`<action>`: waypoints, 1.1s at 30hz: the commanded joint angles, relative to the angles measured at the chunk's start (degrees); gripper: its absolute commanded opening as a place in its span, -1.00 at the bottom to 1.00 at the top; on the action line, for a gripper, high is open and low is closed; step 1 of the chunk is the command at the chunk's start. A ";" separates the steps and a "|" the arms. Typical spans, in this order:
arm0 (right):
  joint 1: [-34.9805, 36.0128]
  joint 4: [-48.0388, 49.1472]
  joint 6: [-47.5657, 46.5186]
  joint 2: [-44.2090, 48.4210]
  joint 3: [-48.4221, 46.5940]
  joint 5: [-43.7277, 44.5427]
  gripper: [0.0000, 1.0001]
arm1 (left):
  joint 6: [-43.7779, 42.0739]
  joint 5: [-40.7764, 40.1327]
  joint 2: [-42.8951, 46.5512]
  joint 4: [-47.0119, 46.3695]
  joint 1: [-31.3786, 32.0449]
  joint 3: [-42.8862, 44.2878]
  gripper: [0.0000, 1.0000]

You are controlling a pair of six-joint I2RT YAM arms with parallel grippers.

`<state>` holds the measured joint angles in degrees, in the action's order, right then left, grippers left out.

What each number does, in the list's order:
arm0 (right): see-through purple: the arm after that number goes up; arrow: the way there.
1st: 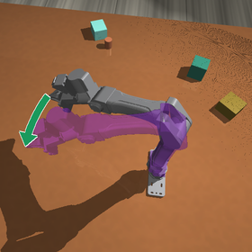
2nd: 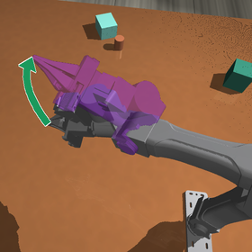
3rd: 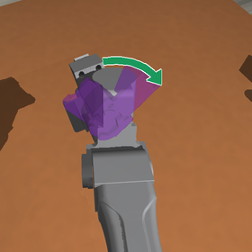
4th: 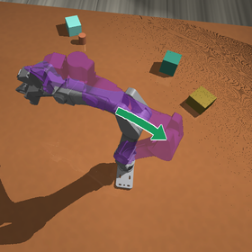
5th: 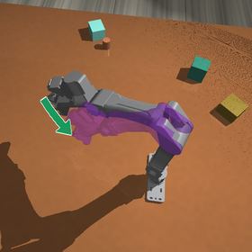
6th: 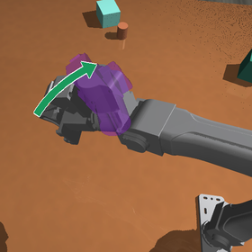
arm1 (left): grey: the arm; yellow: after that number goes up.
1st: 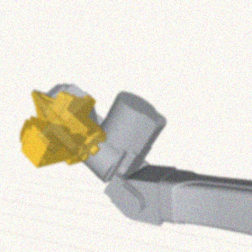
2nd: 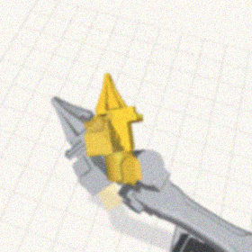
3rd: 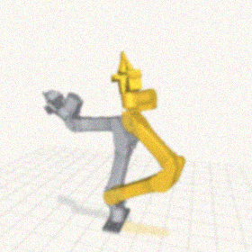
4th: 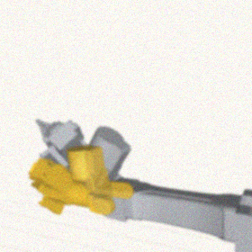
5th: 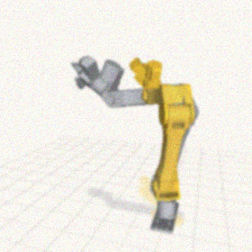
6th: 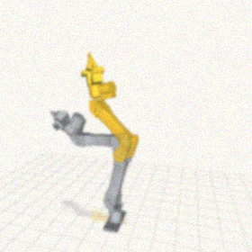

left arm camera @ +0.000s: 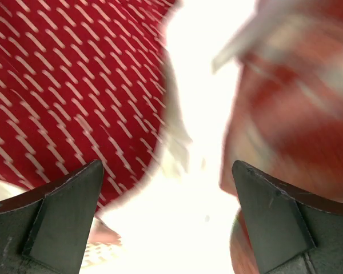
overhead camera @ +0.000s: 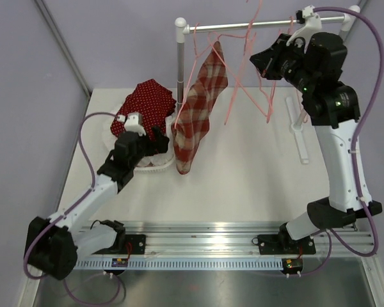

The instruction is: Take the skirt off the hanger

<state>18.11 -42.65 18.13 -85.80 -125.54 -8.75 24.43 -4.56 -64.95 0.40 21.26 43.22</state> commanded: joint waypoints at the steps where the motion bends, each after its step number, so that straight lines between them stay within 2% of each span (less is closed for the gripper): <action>1: 0.17 4.16 -1.61 -4.71 -2.95 2.60 -1.00 | 6.59 1.13 6.65 -11.47 4.22 -12.15 0.98; 5: 0.09 4.33 -0.91 -7.19 -2.88 3.04 -1.00 | 9.06 3.05 11.50 -14.90 6.78 -18.25 0.98; 7: 0.17 5.47 0.06 -5.97 1.31 2.34 -1.00 | 8.01 2.80 12.30 -14.82 7.83 -18.44 0.98; 13: 0.61 8.38 2.00 1.23 11.61 3.39 -1.00 | 7.57 3.85 8.27 -14.65 8.10 -16.51 0.98; 19: 0.61 4.17 0.07 4.76 11.19 6.63 -0.99 | 7.39 4.03 6.94 -14.38 8.36 -15.80 0.98; 22: 0.61 2.06 -1.43 5.20 8.83 8.49 -0.68 | 7.48 3.94 7.03 -14.38 8.36 -15.89 0.98; 23: 0.61 0.66 -2.30 5.20 8.03 10.23 -0.27 | 7.48 3.94 6.94 -14.38 8.36 -15.89 0.98; 24: 0.53 -0.05 -2.48 5.12 7.42 10.77 0.03 | 7.48 3.85 6.85 -14.20 8.45 -15.89 0.98; 26: 0.61 -1.55 -3.45 5.20 5.83 11.56 0.46 | 7.39 3.85 6.59 -14.12 8.54 -15.63 0.98; 28: 0.61 -2.34 -4.33 5.03 5.13 12.26 0.56 | 7.30 3.85 6.33 -13.94 8.63 -15.45 0.98; 32: 0.53 -4.63 -4.42 4.24 3.28 12.62 0.90 | 7.30 3.59 6.41 -13.76 8.80 -15.36 0.98; 33: 0.52 -4.63 -4.33 4.41 3.19 12.45 0.92 | 7.30 3.50 6.33 -13.76 8.89 -15.45 0.98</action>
<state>18.33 -45.45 15.03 -81.49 -119.94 1.78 31.57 -1.23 -58.26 -10.04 29.74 25.17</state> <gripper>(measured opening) 0.944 0.987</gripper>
